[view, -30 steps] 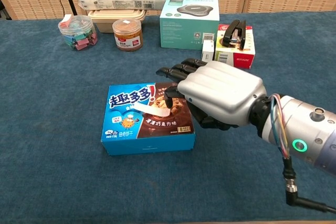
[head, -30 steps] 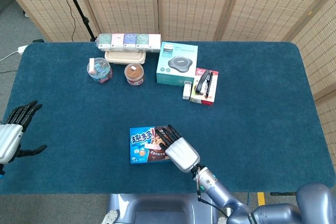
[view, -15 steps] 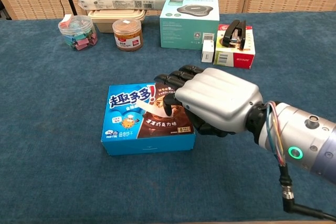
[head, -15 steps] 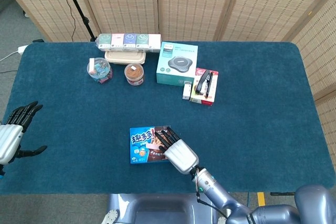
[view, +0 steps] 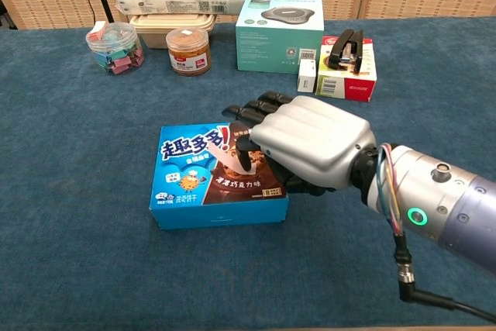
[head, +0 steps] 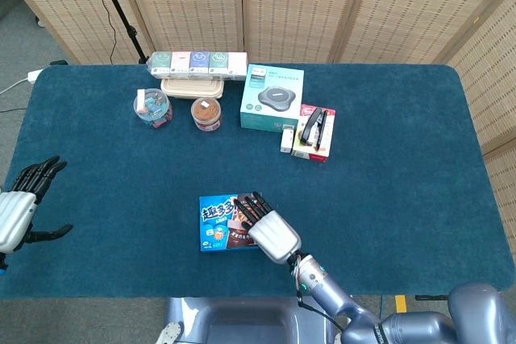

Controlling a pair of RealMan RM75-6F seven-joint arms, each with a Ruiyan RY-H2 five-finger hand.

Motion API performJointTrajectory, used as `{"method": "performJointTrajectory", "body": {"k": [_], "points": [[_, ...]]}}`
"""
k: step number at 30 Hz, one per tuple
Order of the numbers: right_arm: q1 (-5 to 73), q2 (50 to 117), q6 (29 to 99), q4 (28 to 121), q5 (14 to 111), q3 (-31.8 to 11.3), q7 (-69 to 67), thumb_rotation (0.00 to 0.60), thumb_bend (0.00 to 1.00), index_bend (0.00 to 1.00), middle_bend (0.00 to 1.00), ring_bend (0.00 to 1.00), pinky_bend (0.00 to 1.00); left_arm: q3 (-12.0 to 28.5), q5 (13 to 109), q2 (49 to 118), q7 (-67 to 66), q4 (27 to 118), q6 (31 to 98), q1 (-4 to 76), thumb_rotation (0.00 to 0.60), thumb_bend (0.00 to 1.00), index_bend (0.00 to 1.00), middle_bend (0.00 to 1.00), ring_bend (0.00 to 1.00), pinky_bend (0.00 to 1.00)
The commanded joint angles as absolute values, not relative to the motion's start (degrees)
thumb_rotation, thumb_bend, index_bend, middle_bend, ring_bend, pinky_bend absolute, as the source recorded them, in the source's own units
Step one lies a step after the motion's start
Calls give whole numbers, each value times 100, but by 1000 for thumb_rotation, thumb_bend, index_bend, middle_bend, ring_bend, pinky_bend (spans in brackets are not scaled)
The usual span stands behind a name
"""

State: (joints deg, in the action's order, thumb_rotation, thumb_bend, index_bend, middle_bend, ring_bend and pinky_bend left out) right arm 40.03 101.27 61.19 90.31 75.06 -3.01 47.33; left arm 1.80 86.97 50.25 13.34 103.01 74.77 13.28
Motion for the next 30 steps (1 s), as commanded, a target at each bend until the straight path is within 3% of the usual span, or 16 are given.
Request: {"method": "performJointTrajectory", "body": {"k": [1,30], "points": [[4005,10122,6113,9016,7478,-331,4748,600,1000,326,0,0,0,173,8711,5024,1341,10296,7485,1324,600,140,0,0,0,0],[3997,10064,6134,9290,7619,-272,5005,600,1000,341,0,0,0,162,8727,4997,1426,10275,7488,1329,600,140,0,0,0,0]]}}
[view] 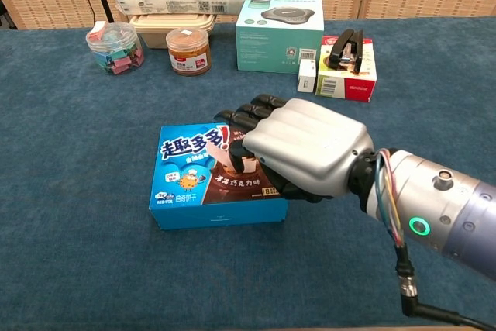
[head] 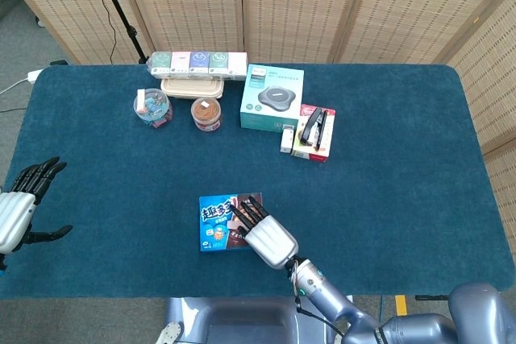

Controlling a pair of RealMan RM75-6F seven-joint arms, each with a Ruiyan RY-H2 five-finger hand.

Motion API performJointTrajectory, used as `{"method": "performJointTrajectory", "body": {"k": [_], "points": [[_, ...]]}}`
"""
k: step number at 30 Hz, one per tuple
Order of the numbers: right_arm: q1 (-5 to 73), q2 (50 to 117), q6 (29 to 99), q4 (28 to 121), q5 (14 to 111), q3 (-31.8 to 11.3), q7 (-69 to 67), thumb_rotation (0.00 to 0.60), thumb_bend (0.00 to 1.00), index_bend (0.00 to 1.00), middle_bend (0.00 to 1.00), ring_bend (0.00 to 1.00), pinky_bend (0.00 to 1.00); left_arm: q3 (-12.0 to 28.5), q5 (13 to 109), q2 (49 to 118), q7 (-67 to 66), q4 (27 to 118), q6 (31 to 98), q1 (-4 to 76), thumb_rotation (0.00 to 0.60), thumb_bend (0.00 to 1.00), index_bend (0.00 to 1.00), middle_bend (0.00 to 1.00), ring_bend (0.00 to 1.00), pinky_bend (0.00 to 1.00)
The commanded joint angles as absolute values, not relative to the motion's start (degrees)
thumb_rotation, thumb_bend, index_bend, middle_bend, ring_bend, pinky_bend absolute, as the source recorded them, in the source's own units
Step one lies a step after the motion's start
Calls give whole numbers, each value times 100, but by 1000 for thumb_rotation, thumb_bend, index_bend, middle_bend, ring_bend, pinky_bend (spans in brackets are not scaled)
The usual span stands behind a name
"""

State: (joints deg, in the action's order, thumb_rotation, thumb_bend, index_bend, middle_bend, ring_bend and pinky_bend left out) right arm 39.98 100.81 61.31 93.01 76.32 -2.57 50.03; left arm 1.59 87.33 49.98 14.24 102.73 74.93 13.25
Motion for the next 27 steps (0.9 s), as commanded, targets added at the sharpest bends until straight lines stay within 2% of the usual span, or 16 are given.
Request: {"method": "performJointTrajectory", "body": {"k": [1,22,27], "points": [[3997,10052,6134,9286,7614,-280,5007,600,1000,341,0,0,0,161,8725,4999,1422,10275,7482,1330,600,140,0,0,0,0],[3884,9942,6189,9428,7652,-128,5001,600,1000,351,0,0,0,150,8709,5012,1332,10313,7457,1339,600,140,0,0,0,0],[3913,9977,6142,9331,7573,-211,5029,600,1000,351,0,0,0,147,8715,5004,1352,10311,7465,1335,600,140,0,0,0,0]]}}
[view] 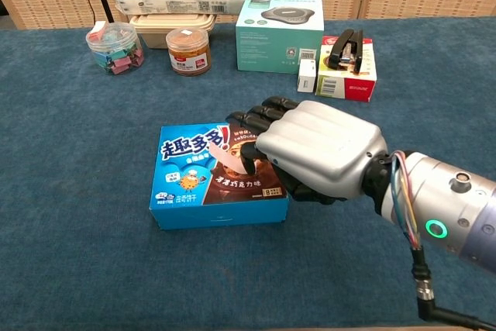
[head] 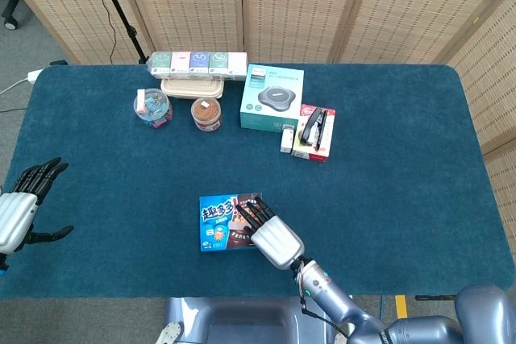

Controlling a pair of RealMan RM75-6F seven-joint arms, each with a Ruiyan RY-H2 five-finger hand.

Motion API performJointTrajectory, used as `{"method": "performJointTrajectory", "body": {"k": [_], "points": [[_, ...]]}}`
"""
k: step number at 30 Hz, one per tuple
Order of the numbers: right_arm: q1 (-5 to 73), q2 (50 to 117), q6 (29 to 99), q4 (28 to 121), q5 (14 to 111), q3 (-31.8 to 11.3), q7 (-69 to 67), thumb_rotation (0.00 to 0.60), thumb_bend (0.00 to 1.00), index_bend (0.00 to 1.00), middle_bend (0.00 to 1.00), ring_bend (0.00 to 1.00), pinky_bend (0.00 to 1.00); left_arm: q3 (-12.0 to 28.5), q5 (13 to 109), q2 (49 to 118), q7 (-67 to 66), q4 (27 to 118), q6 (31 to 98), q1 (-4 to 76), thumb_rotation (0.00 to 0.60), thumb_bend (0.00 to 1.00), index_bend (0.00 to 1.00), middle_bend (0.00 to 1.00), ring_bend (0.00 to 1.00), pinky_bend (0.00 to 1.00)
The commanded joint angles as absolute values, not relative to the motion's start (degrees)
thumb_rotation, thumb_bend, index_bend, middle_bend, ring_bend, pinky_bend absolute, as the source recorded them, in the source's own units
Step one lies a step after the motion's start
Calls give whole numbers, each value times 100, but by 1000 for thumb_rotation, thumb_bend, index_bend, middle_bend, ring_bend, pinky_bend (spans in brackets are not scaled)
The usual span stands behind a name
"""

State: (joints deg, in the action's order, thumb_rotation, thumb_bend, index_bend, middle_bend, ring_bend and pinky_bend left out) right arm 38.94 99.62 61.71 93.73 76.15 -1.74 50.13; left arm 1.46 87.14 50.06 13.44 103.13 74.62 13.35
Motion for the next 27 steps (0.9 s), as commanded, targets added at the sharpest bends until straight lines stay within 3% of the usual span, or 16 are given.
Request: {"method": "performJointTrajectory", "body": {"k": [1,27], "points": [[3917,9978,6130,9316,7553,-223,5033,600,1000,351,0,0,0,148,8714,5003,1354,10309,7466,1334,600,140,0,0,0,0],[3933,9983,6088,9425,7467,-217,5206,600,1000,366,0,0,0,139,8744,4978,1471,10266,7482,1329,600,141,0,0,0,0]]}}
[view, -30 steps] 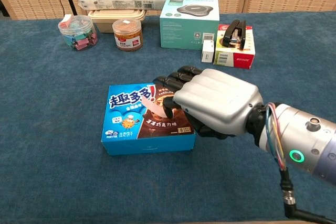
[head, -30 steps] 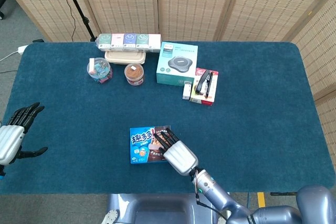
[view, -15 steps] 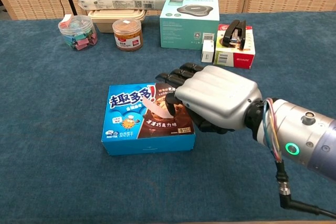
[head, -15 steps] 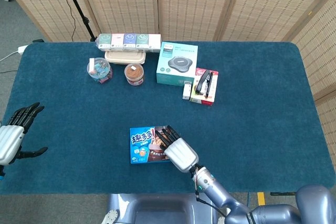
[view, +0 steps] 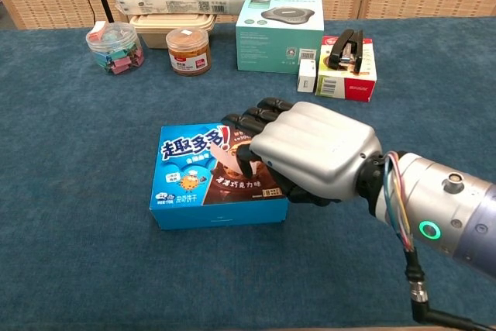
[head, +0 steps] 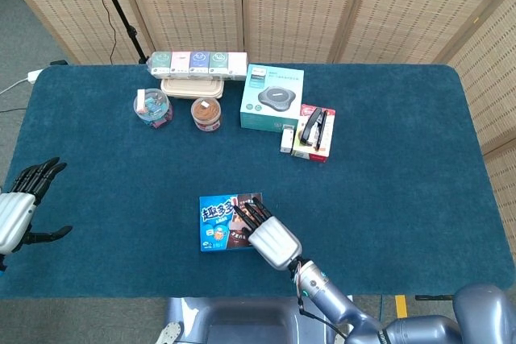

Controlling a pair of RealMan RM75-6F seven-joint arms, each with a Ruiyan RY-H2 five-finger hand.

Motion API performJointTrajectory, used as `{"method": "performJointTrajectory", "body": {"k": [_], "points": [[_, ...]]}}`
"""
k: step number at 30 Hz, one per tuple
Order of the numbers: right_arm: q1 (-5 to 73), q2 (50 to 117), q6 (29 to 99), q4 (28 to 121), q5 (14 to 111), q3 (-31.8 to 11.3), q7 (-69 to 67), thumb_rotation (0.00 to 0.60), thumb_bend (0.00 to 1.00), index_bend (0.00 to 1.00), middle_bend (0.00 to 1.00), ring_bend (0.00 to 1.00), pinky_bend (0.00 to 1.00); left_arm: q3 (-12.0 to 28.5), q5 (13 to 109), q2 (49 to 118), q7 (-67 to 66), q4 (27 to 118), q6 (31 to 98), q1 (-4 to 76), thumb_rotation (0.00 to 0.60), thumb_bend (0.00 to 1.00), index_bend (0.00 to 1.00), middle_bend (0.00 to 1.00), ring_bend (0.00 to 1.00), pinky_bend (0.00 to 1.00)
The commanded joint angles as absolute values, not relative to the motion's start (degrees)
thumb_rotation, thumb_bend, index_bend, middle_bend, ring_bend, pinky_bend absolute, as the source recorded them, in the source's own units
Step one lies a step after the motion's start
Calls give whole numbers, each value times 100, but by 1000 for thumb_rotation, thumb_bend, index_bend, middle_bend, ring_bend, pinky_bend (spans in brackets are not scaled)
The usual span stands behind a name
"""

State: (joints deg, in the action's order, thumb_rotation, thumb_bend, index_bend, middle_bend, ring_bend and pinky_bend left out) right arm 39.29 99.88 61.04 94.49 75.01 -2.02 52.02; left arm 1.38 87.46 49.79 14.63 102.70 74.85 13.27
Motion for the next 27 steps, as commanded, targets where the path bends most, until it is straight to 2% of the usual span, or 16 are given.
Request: {"method": "performJointTrajectory", "body": {"k": [1,17,27], "points": [[3935,9980,6079,9418,7450,-219,5209,600,1000,366,0,0,0,139,8744,4977,1474,10264,7481,1330,600,141,0,0,0,0],[4053,9950,6043,9298,7285,-375,5362,600,1000,367,0,0,0,135,8753,4992,1422,10286,7489,1328,600,140,0,0,0,0],[3975,9925,6187,9472,7486,-145,5413,600,1000,371,0,0,0,133,8753,4991,1425,10284,7490,1327,600,141,0,0,0,0]]}}
